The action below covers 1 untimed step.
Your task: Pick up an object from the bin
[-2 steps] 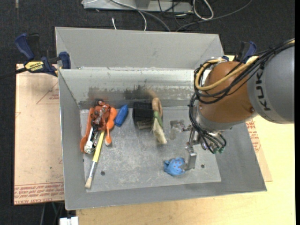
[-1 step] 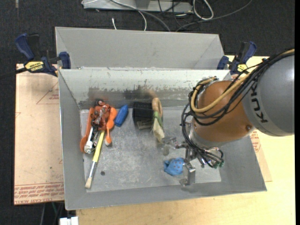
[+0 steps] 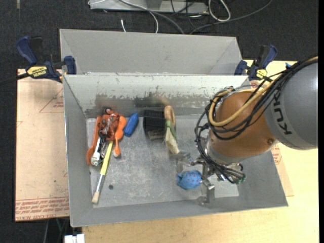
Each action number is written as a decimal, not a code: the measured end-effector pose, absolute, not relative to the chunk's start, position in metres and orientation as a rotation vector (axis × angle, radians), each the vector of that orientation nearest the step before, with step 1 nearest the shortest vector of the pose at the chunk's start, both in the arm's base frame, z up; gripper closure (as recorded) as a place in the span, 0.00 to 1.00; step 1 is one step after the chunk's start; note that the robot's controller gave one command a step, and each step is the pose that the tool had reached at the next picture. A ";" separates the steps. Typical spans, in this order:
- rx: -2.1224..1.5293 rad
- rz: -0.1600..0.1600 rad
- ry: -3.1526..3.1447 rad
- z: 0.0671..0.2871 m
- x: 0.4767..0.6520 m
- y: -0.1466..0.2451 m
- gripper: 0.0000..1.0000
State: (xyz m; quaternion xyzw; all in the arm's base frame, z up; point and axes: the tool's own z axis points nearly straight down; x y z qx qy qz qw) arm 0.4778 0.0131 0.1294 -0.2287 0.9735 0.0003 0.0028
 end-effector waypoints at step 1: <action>-0.873 -0.005 2.987 0.072 0.488 -0.006 0.00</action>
Offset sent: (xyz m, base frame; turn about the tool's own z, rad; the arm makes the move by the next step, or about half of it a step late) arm 0.0039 -0.0293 -0.0594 -0.1265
